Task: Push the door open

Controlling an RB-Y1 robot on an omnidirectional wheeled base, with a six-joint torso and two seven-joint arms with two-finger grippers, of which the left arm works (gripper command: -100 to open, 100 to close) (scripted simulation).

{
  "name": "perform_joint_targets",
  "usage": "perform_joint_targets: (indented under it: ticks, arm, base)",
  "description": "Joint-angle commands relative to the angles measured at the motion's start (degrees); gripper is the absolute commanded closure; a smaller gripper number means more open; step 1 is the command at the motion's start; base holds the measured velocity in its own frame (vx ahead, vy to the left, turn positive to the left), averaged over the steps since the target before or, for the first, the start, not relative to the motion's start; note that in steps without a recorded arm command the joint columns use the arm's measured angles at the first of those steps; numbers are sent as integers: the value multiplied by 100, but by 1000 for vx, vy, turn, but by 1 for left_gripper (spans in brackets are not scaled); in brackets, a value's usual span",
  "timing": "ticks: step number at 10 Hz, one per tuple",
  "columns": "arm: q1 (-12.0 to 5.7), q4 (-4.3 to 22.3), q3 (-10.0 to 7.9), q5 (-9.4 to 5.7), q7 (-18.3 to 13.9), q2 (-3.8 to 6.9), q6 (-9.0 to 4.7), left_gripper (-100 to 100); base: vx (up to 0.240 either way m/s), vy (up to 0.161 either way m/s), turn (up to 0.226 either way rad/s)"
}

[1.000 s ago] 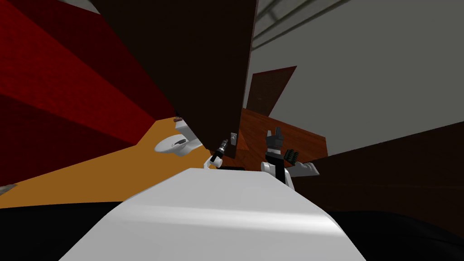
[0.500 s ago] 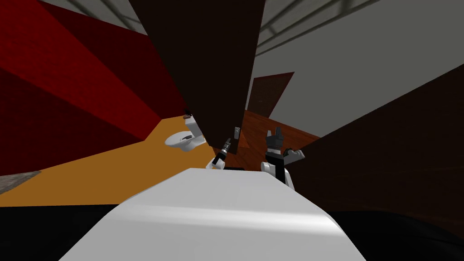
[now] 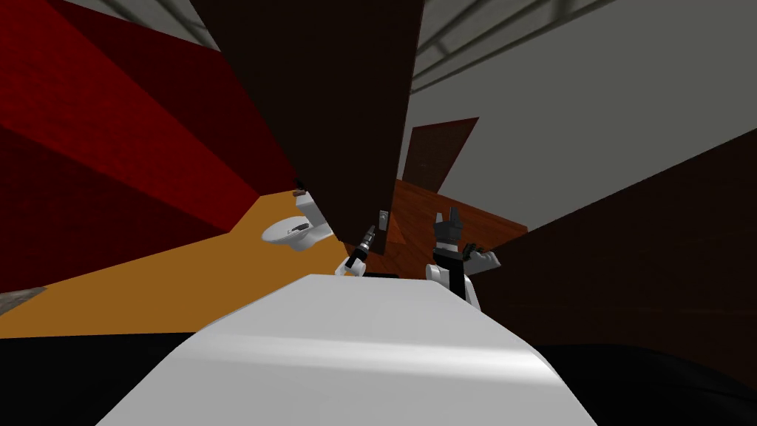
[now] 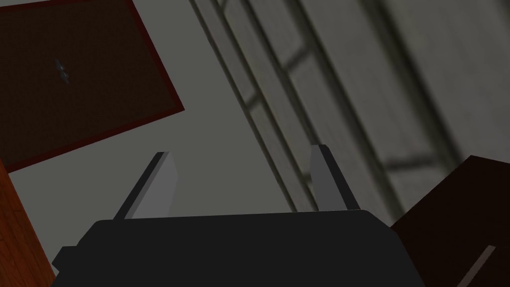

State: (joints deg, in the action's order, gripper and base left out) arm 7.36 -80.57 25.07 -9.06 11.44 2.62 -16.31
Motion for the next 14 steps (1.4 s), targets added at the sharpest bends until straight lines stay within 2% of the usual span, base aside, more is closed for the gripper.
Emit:
perform_joint_targets:
  ticks: [1,3,6,7,8,13,14]
  arm:
    - [-50,49,-34,5,-4,1,-13,-100]
    - [-122,122,-87,13,-9,-60,-31,-100]
    - [-207,208,-148,22,-15,-243,-52,-100]
    - [-183,188,-133,21,-13,-199,-51,-100]
    - [-183,188,-133,21,-13,-199,-51,100]
    - [-183,188,-133,21,-13,-199,-51,100]
    - [-71,137,-29,-15,78,-122,-53,100]
  base:
    - [232,-109,-17]
    - [246,-89,-29]
    - [189,-81,-20]
    - [68,-45,3]
    - [-7,7,3]
    - [-15,8,-2]
    - [74,-21,199]
